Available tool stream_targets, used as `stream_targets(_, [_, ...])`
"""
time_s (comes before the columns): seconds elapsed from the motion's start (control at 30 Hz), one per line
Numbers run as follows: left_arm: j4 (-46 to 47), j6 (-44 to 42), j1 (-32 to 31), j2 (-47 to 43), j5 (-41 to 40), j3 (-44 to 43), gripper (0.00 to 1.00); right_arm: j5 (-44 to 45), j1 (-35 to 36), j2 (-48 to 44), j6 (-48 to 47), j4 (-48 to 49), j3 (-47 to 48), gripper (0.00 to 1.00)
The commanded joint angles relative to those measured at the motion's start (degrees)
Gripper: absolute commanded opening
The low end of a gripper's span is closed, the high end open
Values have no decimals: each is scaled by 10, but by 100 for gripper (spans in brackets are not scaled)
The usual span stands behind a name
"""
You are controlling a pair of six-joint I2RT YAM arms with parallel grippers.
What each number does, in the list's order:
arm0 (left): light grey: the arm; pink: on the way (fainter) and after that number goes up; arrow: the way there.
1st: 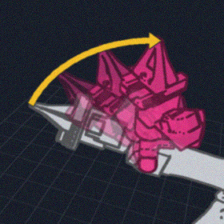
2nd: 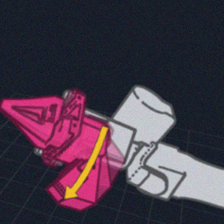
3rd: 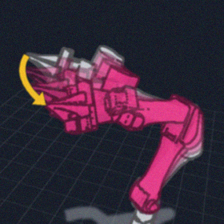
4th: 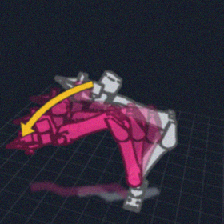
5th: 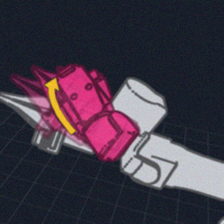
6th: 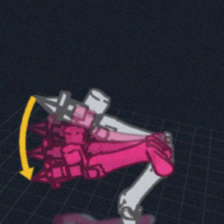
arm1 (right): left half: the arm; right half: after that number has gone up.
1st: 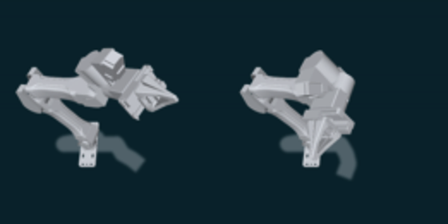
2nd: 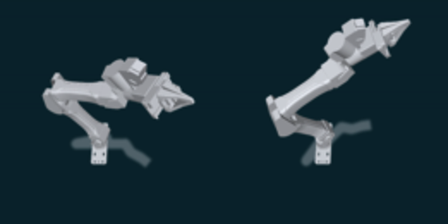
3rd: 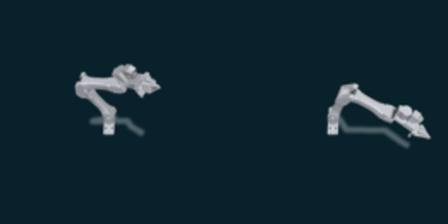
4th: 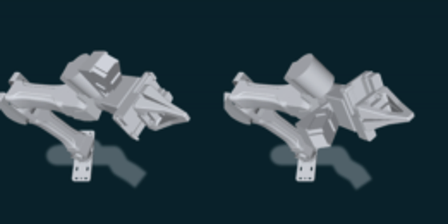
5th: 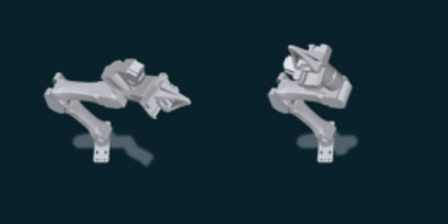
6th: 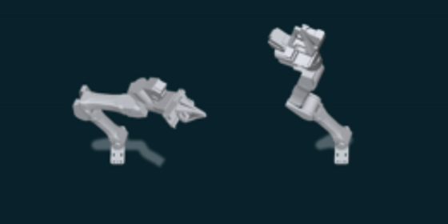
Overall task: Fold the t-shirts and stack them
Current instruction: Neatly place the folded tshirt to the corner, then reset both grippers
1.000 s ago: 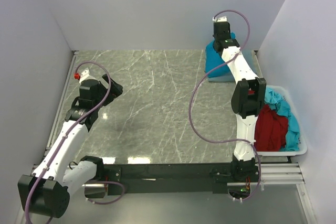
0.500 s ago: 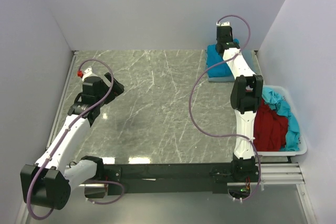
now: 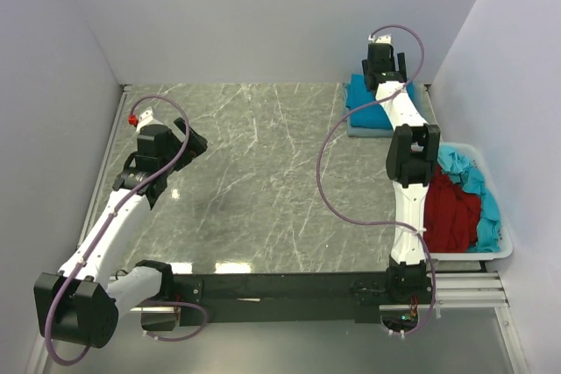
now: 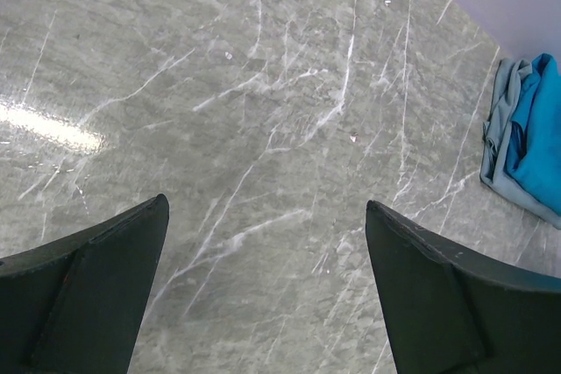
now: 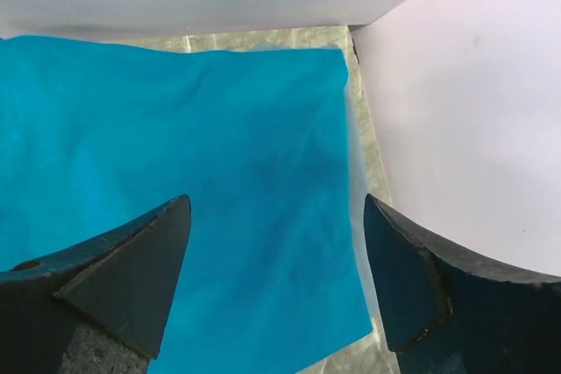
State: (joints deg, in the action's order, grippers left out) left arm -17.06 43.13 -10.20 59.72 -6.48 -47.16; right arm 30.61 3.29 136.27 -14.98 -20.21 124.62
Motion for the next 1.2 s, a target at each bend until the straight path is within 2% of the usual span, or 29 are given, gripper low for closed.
stream_targets(0.0, [18,-5,0,-10,-3,-23,100,4,-4,-37,13,20,21,86])
stream_targets(0.23, [18,-7,0,-36,6,-27,99,-27,2,-130,72,-33,-27,88])
stream_targets(0.37, [27,-5,0,-72,13,-17,100,-69,8,-213,177,-70,-88,89])
stream_targets(0.47, [15,-5,0,-92,10,-14,99,-111,15,-342,226,-52,-199,89])
stream_targets(0.5, [13,-6,0,-95,10,-14,99,-117,24,-373,234,-21,-268,89])
stream_targets(0.57, [2,-4,0,-104,7,-14,99,-120,40,-458,246,8,-338,90])
stream_targets(0.6, [0,-4,0,-106,9,-11,99,-115,56,-484,253,22,-394,90])
stream_targets(0.67, [-3,-2,0,-115,10,-6,99,-91,81,-552,280,29,-447,91])
stream_targets(0.73, [-12,0,1,-122,9,0,99,-38,131,-595,288,37,-523,91])
stream_targets(0.83, [-21,6,1,-152,-15,16,99,-20,194,-673,325,53,-618,91])
stream_targets(0.9, [-31,17,1,-168,-32,32,99,-46,212,-725,354,73,-689,91])
stream_targets(0.97, [-31,33,1,-192,-44,51,99,-111,222,-779,389,102,-775,92])
stream_targets(1.03, [-25,40,1,-217,-53,66,99,-165,228,-812,401,168,-835,92])
stream_targets(1.17, [-25,53,1,-255,-68,98,99,-197,229,-878,421,242,-952,92])
